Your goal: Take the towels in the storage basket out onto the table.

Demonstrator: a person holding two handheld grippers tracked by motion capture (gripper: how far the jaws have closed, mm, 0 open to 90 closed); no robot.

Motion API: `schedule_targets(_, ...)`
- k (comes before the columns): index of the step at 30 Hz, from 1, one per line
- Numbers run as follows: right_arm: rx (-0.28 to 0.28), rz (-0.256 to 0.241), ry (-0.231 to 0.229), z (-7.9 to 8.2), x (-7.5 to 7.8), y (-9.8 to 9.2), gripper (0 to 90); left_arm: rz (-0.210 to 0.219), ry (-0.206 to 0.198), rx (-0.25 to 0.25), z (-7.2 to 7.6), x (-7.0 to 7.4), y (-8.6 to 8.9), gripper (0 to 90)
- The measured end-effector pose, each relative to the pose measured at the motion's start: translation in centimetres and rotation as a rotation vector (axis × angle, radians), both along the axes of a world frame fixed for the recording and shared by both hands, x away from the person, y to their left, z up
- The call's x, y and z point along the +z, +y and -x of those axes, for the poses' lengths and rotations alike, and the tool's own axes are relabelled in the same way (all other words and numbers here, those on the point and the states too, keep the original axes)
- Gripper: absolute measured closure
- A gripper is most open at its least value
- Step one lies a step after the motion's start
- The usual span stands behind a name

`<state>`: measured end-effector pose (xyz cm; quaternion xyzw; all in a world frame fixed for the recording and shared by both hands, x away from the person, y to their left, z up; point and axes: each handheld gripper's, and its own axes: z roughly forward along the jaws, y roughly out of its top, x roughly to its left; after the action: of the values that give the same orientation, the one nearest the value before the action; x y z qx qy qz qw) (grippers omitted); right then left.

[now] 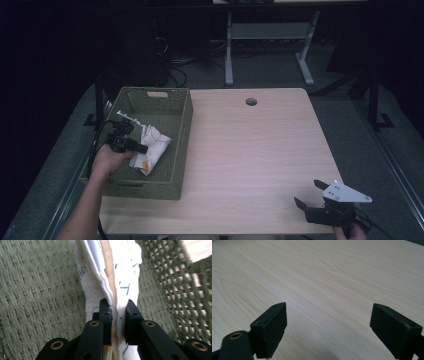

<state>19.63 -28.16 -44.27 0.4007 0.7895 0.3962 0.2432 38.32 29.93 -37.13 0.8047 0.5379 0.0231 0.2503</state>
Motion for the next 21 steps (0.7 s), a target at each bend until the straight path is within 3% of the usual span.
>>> schedule_targets(4,-0.001,-0.005,0.001,0.0,0.0,0.0,13.8,0.030,-0.015,0.006,0.4,0.6,0.6,79.1)
schedule_targets(9,-0.006,-0.017,0.006,-0.1,-0.1,-0.1,13.8,0.133,-0.032,0.023,0.9,1.1,1.4,79.2)
schedule_targets(13,-0.008,-0.016,0.004,-0.1,-0.1,-0.2,13.9,0.178,-0.038,0.030,1.0,1.5,1.7,79.3)
schedule_targets(15,-0.017,-0.017,0.004,-0.2,-0.1,-0.3,13.9,0.232,-0.050,0.042,1.2,1.7,2.0,79.3)
schedule_targets(21,-0.022,-0.026,0.002,-0.2,-0.1,-0.5,13.8,0.298,-0.075,0.041,1.6,2.1,2.5,79.3)
